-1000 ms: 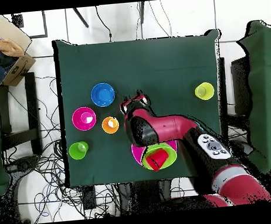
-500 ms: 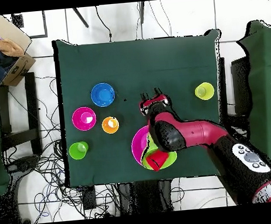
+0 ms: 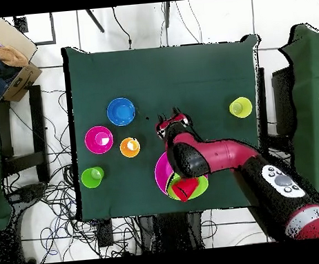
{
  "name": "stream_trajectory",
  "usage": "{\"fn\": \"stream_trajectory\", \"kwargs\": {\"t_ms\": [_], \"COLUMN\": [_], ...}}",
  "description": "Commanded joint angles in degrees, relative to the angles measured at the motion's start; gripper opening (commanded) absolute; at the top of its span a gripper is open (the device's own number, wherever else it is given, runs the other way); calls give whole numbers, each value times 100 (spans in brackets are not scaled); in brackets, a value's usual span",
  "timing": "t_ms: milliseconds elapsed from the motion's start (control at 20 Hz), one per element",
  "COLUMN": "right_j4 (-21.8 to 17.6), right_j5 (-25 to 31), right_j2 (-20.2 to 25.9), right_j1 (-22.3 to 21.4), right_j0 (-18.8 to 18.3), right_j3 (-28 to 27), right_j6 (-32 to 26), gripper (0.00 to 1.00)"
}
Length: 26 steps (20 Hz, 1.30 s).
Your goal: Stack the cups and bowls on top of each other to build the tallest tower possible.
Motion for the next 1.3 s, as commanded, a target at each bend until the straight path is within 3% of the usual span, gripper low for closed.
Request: {"fn": "stream_trajectory", "kwargs": {"t_ms": [50, 300, 600, 750, 850, 950, 1100, 1300], "right_j4": [744, 703, 378, 38, -318, -748, -819, -873], "right_j5": [4472, 5314, 5237, 4117, 3286, 2759, 3006, 2949], "right_j2": [-741, 41, 819, 1253, 1369, 863, 436, 540], "right_j1": [804, 1624, 2616, 3512, 4032, 3909, 3784, 3860], "right_j0": [367, -286, -829, -950, -820, -334, 57, -56], "right_j3": [-2242, -3474, -4245, -4645, -5030, -5260, -5503, -5461], "right_j6": [-665, -1490, -2207, -2243, -1990, -946, -266, -432], "gripper": [100, 100, 100, 100, 100, 100, 100, 100]}}
